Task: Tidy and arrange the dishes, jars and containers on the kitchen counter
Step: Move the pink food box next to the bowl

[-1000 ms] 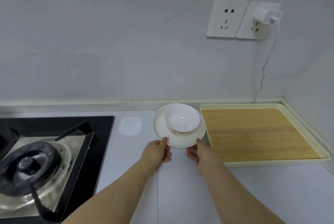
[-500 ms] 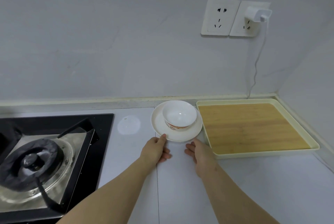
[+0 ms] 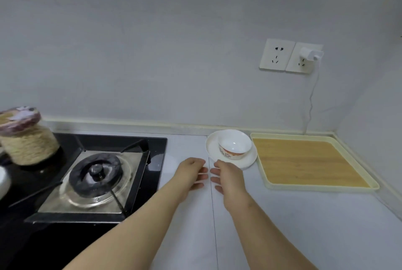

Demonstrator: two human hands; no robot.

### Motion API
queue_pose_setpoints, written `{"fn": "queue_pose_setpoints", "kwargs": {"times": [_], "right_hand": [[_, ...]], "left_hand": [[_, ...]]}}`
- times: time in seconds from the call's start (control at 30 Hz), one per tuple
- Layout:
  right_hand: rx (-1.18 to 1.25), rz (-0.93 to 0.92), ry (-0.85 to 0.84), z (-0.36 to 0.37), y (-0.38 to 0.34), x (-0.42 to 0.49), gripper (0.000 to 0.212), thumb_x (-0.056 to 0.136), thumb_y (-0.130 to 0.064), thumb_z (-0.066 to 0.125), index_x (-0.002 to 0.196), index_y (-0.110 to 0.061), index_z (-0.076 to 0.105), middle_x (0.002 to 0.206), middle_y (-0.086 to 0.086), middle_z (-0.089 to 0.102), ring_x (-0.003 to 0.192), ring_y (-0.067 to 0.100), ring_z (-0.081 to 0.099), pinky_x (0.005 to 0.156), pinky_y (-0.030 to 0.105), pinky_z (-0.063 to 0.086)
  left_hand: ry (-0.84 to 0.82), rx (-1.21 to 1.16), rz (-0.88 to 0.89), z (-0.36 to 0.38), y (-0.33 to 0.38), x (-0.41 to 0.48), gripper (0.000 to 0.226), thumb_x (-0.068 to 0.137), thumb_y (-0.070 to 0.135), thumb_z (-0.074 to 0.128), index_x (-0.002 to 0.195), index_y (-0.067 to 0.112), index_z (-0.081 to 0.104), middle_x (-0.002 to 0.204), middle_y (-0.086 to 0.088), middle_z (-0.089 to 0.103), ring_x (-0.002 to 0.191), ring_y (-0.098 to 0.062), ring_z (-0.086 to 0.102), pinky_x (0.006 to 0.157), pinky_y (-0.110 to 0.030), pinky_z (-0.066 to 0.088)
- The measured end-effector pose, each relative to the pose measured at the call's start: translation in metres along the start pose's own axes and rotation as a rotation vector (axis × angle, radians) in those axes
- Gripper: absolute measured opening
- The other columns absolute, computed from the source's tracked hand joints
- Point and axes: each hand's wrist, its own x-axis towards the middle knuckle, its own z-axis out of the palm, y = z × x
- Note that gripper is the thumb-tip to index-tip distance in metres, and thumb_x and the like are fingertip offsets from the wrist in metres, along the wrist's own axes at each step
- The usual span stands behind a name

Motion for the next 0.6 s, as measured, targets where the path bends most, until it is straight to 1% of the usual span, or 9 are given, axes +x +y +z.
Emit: {"fn": "queue_pose_setpoints", "kwargs": {"times": [0.07,0.2,0.33,0.43,0.5,0.53,0.6], "right_hand": [[0.038,-0.019,-0.042,0.022,-0.01,-0.014,0.012,0.093,-0.017,0.047,0.098,-0.01,0.055,0.086,0.003,0.06,0.069,0.014,0.054,0.06,0.026,0.038],[0.054,-0.067,-0.135,0.055,-0.023,-0.041,0.015,0.093,-0.019,0.047,0.102,-0.012,0.057,0.088,0.001,0.061,0.07,0.013,0.055,0.062,0.025,0.04],[0.043,-0.14,-0.243,0.089,-0.031,-0.067,0.008,0.092,-0.017,0.049,0.095,-0.015,0.057,0.084,0.0,0.061,0.074,0.015,0.056,0.063,0.025,0.041],[0.019,-0.182,-0.353,0.119,-0.038,-0.091,0.007,0.092,-0.016,0.051,0.094,-0.016,0.057,0.087,0.002,0.063,0.072,0.014,0.056,0.063,0.025,0.042],[0.035,-0.206,-0.372,0.125,-0.044,-0.1,0.008,0.092,-0.016,0.051,0.096,-0.016,0.058,0.091,0.004,0.065,0.072,0.014,0.058,0.061,0.025,0.043],[-0.02,-0.211,-0.469,0.147,-0.047,-0.119,0.008,0.092,-0.016,0.051,0.095,-0.016,0.058,0.091,0.005,0.066,0.072,0.014,0.059,0.061,0.025,0.043],[-0.015,-0.232,-0.513,0.158,-0.049,-0.132,0.008,0.092,-0.016,0.05,0.091,-0.016,0.058,0.09,0.006,0.067,0.072,0.015,0.058,0.061,0.025,0.044]], "left_hand": [[0.043,-0.026,0.053,-0.023,0.011,-0.015,0.015,0.097,0.021,0.047,0.105,0.013,0.057,0.085,-0.002,0.062,0.078,-0.017,0.06,0.071,-0.029,0.049],[0.123,-0.088,0.15,-0.063,0.03,-0.041,0.014,0.095,0.019,0.049,0.104,0.012,0.058,0.082,-0.002,0.063,0.073,-0.015,0.061,0.069,-0.028,0.049],[0.223,-0.153,0.256,-0.103,0.047,-0.075,0.011,0.097,0.017,0.045,0.096,0.016,0.056,0.079,-0.001,0.061,0.068,-0.013,0.058,0.064,-0.025,0.047],[0.305,-0.196,0.33,-0.133,0.056,-0.108,0.011,0.097,0.017,0.045,0.095,0.017,0.056,0.084,-0.001,0.061,0.07,-0.013,0.059,0.067,-0.026,0.048],[0.318,-0.198,0.335,-0.139,0.062,-0.119,0.013,0.098,0.017,0.044,0.094,0.018,0.056,0.087,-0.002,0.062,0.071,-0.013,0.06,0.069,-0.026,0.048],[0.425,-0.245,0.373,-0.16,0.061,-0.142,0.015,0.098,0.016,0.043,0.092,0.018,0.057,0.087,-0.003,0.062,0.071,-0.013,0.06,0.07,-0.027,0.048],[0.452,-0.262,0.384,-0.169,0.066,-0.162,0.017,0.097,0.015,0.044,0.087,0.019,0.057,0.084,-0.002,0.061,0.07,-0.014,0.061,0.072,-0.028,0.049]]}}
